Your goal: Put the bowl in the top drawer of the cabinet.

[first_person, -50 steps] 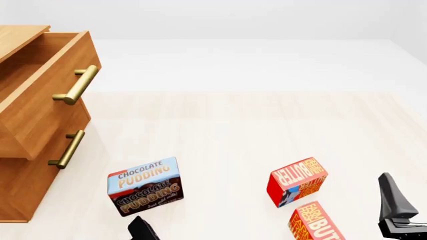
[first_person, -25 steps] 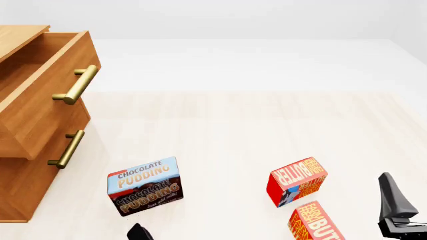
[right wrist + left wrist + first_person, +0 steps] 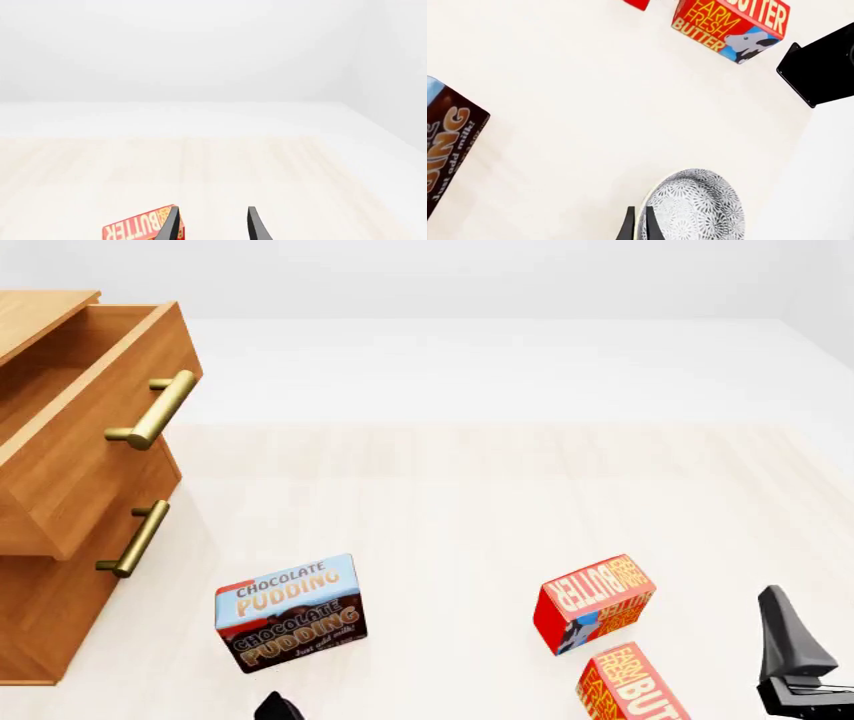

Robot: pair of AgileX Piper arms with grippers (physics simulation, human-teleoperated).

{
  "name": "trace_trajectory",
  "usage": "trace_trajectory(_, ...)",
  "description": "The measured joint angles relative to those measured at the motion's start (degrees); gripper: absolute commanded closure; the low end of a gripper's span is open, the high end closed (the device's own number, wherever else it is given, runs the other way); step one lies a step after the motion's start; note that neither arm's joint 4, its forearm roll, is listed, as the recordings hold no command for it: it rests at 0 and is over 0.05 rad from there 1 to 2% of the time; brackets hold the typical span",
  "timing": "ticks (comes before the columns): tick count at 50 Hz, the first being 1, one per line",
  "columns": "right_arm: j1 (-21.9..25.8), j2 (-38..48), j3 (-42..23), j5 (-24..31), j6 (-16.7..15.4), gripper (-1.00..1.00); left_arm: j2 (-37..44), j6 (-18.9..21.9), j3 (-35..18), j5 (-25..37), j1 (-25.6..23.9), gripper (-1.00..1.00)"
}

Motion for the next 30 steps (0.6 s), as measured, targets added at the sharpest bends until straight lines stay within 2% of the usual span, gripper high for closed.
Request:
trace_trajectory(14, 0.1, -0.1, 0.0, 0.0, 0.1, -1.00, -1.0, 0.1, -0.4, 0.9, -0.3, 1.00)
trace_trajectory(30, 0.4, -0.1, 0.0, -0.1, 0.2, -1.00, -5.5, 1.6, -2.5, 6.8, -0.1, 1.00)
